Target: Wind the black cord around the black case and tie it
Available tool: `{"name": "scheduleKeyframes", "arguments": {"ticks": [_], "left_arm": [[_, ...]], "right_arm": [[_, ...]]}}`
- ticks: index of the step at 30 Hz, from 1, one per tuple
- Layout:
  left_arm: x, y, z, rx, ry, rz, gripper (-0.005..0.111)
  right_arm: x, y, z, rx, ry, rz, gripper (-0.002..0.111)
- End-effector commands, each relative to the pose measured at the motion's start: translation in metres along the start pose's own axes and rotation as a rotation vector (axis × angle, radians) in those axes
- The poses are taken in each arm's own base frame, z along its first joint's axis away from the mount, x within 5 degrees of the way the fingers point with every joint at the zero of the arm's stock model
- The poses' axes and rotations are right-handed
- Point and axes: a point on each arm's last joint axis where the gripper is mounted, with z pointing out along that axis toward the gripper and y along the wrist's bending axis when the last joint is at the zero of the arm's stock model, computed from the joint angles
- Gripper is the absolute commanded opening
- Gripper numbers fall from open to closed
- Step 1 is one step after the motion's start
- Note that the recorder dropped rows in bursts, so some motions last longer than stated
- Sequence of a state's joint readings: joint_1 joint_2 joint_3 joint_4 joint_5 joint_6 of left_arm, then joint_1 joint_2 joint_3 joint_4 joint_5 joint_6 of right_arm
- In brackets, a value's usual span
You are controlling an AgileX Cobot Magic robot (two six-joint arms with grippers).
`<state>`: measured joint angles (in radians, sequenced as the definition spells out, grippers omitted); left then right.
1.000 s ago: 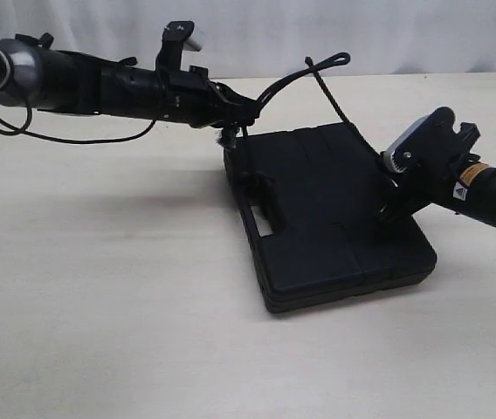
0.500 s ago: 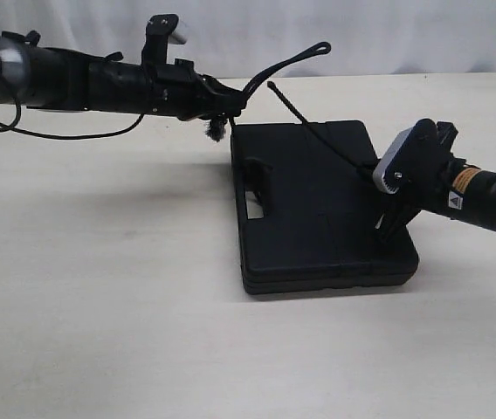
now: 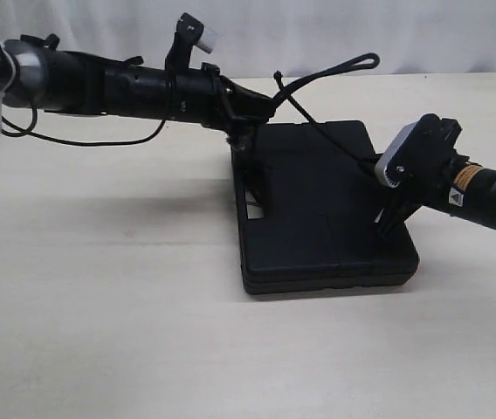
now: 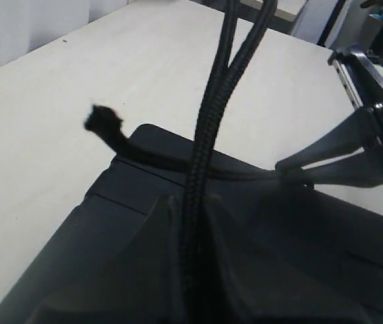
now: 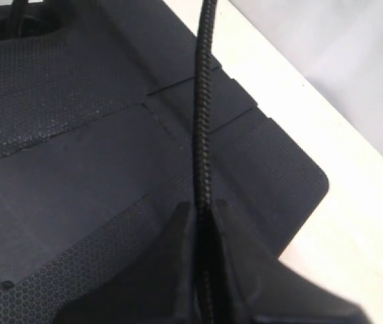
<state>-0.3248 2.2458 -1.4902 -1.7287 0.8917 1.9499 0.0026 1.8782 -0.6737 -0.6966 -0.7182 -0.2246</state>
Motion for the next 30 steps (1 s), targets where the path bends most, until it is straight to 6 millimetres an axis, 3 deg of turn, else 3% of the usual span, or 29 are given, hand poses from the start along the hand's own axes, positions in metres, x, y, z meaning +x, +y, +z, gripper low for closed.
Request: {"name": "scheduleKeyframes", "arguments": {"ticks": [1, 8, 15, 22, 30], "left_arm": [[0.000, 0.000, 0.005, -0.056, 0.021, 0.060, 0.000], [0.003, 0.001, 0.006, -0.076, 0.061, 0.117, 0.000], [0.001, 0.010, 0.000, -0.129, 0.041, 0.030, 0.000], [0.000, 0.034, -0.026, -0.205, 0.002, -0.201, 0.000], [0.001, 0.056, -0.062, -0.174, -0.077, -0.330, 0.000]], "right_arm": [[-0.003, -0.002, -0.001, 0.015, -0.021, 0.001, 0.004], [-0.005, -0.002, -0.001, 0.019, -0.036, 0.002, 0.004], [-0.001, -0.002, -0.001, 0.012, 0.002, -0.023, 0.004], [0.004, -0.014, -0.002, 0.148, 0.060, 0.094, 0.004], [0.004, -0.008, -0.002, 0.082, 0.061, -0.009, 0.004]]}}
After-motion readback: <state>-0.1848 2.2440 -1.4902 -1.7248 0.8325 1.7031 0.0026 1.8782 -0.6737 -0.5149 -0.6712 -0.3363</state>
